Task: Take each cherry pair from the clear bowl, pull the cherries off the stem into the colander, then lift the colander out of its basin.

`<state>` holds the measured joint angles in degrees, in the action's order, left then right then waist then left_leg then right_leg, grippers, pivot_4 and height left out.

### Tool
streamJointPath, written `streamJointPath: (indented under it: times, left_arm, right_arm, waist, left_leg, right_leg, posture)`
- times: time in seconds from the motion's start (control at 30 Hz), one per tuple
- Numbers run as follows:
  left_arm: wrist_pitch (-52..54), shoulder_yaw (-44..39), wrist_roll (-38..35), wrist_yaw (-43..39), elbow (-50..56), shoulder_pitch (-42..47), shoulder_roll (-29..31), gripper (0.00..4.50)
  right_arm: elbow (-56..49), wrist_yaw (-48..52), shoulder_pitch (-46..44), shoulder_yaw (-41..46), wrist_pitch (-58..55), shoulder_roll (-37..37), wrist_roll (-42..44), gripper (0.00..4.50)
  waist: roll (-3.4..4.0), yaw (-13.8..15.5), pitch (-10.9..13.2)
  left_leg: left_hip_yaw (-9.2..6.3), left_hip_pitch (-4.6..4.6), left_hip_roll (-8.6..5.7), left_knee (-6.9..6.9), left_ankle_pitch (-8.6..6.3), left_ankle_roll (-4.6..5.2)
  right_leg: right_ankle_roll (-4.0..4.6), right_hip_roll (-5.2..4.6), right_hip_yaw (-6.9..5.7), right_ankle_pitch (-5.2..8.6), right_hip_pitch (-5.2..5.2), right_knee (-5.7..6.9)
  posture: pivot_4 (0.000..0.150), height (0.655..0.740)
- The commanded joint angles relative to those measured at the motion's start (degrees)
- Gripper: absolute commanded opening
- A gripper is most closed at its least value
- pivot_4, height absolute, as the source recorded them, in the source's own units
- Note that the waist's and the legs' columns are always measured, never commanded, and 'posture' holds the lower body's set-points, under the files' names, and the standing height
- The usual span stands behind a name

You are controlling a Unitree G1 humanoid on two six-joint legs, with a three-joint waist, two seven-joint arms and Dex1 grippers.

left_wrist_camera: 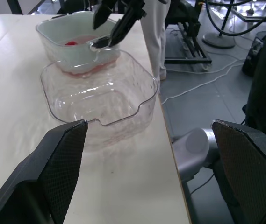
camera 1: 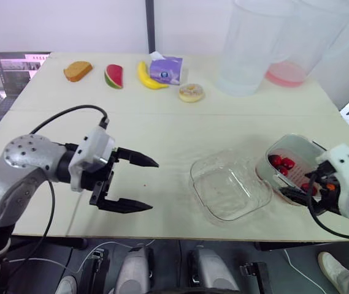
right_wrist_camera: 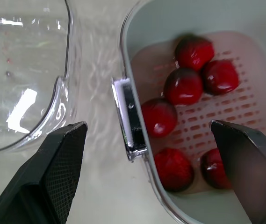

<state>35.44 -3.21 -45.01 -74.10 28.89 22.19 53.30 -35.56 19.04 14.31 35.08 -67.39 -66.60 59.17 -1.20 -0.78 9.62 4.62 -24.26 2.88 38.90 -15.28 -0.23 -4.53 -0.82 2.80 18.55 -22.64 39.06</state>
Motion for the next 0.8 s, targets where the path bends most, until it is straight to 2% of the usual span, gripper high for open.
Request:
streamJointPath:
  times: [0.03,0.27,0.37,0.57,0.6,0.8]
  left_arm:
    - [-0.70,-0.75,-0.34,1.35,1.69,0.20,-0.37,4.44]
    - [-0.96,-0.91,-0.07,2.26,2.22,-0.85,-0.22,4.44]
    - [-0.80,-1.03,-0.25,2.57,2.39,-1.04,-0.15,4.50]
    - [-0.78,-1.23,-0.27,2.77,2.62,-1.59,0.15,4.50]
    - [-0.78,-1.23,-0.26,2.82,2.63,-1.65,0.18,4.50]
    - [-1.11,-1.05,-0.04,2.69,2.59,-2.04,0.32,4.50]
  right_arm:
    - [1.19,0.94,-3.34,-2.98,-0.20,-0.58,-2.78,4.50]
    - [3.34,2.77,-8.96,-9.37,0.04,0.21,-7.00,4.50]
    - [3.96,4.03,-10.25,-10.87,0.16,0.16,-8.74,3.65]
    - [3.93,5.89,-12.20,-11.79,-0.04,0.94,-10.38,0.55]
    - [3.77,6.23,-12.29,-11.71,-0.10,0.96,-10.52,0.20]
    - [2.61,7.67,-12.68,-11.38,-0.46,0.79,-11.47,0.24]
  waist:
    - [0.00,-0.02,0.00]
    - [0.00,-0.08,0.00]
    - [0.00,0.03,0.00]
    - [0.00,-0.01,0.00]
    - [0.00,0.05,0.00]
    - [0.00,0.01,0.00]
  left_leg:
    - [0.00,0.00,0.01,0.01,0.00,0.00]
    - [0.00,0.00,0.02,0.01,0.00,0.00]
    - [0.00,-0.01,0.02,0.02,0.00,0.00]
    - [0.01,-0.01,0.01,0.02,0.00,0.00]
    - [0.01,-0.01,0.01,0.02,0.00,0.00]
    - [0.01,-0.02,0.01,0.02,0.00,0.00]
  right_leg:
    - [0.00,0.01,0.00,0.00,0.01,0.00]
    - [0.00,0.02,0.00,0.00,-0.02,0.00]
    - [0.00,0.01,0.00,0.00,-0.02,0.00]
    - [0.00,0.01,0.00,0.00,-0.02,0.00]
    - [0.00,0.00,0.00,0.00,-0.02,0.00]
    - [0.00,0.00,0.00,0.00,-0.03,0.00]
  posture:
    - [0.150,0.7400]
    - [0.150,0.7400]
    - [0.150,0.7400]
    - [0.150,0.7400]
    - [0.150,0.7400]
    - [0.150,0.7400]
